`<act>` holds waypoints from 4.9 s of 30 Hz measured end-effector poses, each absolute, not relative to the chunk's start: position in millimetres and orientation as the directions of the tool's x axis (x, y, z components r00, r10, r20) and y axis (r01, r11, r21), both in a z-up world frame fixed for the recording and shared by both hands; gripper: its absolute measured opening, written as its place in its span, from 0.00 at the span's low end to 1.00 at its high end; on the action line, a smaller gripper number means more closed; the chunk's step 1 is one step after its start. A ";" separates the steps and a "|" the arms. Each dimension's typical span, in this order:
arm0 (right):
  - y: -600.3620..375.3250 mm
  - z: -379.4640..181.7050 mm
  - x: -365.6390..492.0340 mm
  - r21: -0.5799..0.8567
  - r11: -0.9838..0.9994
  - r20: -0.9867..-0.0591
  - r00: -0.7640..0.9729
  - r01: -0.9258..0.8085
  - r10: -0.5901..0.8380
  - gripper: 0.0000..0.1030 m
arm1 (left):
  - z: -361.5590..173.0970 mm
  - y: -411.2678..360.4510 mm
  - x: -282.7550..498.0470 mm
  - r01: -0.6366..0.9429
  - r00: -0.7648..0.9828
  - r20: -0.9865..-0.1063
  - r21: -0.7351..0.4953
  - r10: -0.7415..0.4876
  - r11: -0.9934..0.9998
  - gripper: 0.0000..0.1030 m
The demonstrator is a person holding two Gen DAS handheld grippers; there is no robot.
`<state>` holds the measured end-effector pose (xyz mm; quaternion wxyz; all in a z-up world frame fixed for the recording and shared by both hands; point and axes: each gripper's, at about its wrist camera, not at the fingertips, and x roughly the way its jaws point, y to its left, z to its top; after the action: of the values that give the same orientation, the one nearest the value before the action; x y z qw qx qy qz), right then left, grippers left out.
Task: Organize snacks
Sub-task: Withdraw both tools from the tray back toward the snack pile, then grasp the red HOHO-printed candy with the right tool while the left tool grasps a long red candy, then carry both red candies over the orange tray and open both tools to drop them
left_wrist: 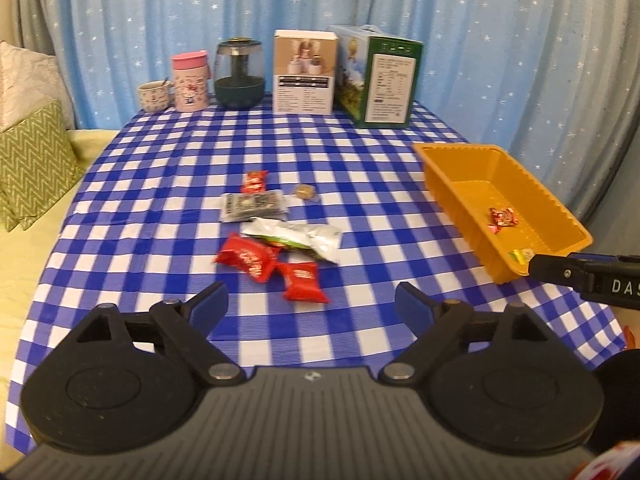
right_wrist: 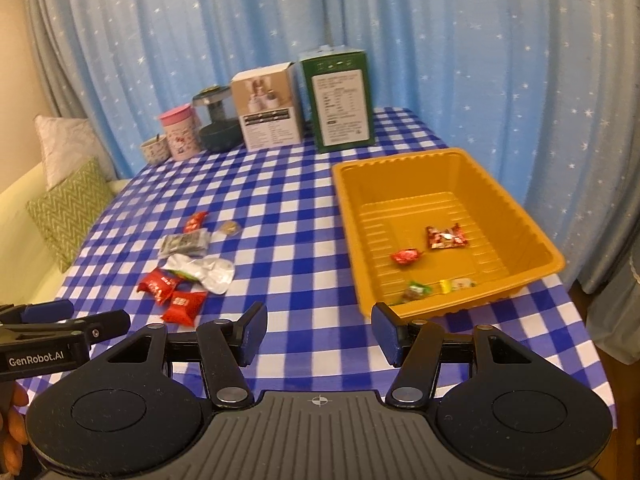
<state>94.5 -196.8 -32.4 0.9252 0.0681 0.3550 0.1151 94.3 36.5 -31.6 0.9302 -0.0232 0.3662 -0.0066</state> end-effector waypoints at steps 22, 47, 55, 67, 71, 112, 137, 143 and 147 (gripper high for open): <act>-107.8 -55.5 134.9 0.218 0.929 -0.653 0.662 -0.300 0.367 0.62 | -44.1 113.7 132.2 -0.039 0.712 -0.702 -0.005 0.024 0.999 0.90; -40.3 -109.8 185.1 0.236 0.910 -0.694 0.597 -0.341 0.404 0.60 | -97.7 146.8 183.1 -0.005 0.662 -0.749 -0.011 -0.006 1.000 0.90; -23.4 -127.8 198.2 0.215 0.908 -0.720 0.570 -0.360 0.396 0.40 | -105.7 157.0 187.1 -0.014 0.656 -0.755 -0.017 -0.003 1.000 0.90; -18.4 -132.8 205.5 0.196 0.910 -0.734 0.561 -0.365 0.383 0.27 | -109.4 159.6 189.8 -0.007 0.655 -0.755 -0.029 -0.018 1.000 0.90; -32.1 -124.5 198.8 0.184 0.919 -0.713 0.595 -0.349 0.370 0.26 | -110.3 151.8 194.9 0.015 0.660 -0.750 -0.045 -0.044 0.999 0.90; -96.7 -104.0 182.9 0.221 0.950 -0.682 0.661 -0.223 0.313 0.26 | -111.1 92.2 201.0 0.113 0.630 -0.769 -0.053 -0.113 0.992 0.22; -153.1 -59.6 123.3 0.227 0.952 -0.624 0.720 -0.204 0.303 0.26 | -51.4 32.0 125.7 0.083 0.675 -0.723 -0.123 -0.147 0.989 0.22; -170.9 -53.1 114.9 0.223 0.958 -0.615 0.736 -0.183 0.283 0.26 | -46.0 14.6 121.8 0.106 0.677 -0.717 -0.128 -0.166 0.986 0.22; -183.4 -50.1 111.3 0.223 0.962 -0.612 0.745 -0.160 0.266 0.26 | -42.3 1.6 122.1 0.128 0.677 -0.713 -0.130 -0.182 0.983 0.22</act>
<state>111.3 -183.4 -50.1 0.9307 0.0781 0.3386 0.1144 122.1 1.6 -42.3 0.9151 -0.0346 0.3927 -0.0848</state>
